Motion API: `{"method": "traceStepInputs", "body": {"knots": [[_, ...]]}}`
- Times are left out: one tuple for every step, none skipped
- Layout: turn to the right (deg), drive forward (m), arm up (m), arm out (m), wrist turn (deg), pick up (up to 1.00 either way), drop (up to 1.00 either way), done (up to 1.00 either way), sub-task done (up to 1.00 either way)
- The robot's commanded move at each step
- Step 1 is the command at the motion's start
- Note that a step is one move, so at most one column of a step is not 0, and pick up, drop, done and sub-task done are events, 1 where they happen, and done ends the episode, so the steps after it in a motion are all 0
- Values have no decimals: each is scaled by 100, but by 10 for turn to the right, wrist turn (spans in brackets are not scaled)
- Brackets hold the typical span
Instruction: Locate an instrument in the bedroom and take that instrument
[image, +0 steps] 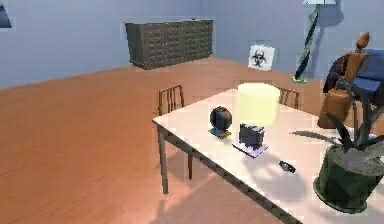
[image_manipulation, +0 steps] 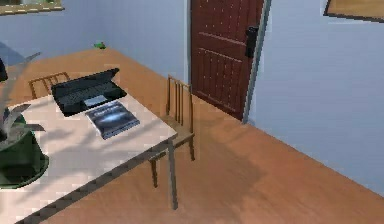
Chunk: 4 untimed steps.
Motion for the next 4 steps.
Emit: {"method": "traceStepInputs", "body": {"knots": [[-450, 0, 0, 0, 0, 0, 0, 0, 0], [-330, 0, 0, 0, 0, 0, 0, 0, 0], [450, 0, 0, 0, 0, 0, 0, 0, 0], [120, 0, 0, 0, 0, 0, 0, 0, 0]]}}
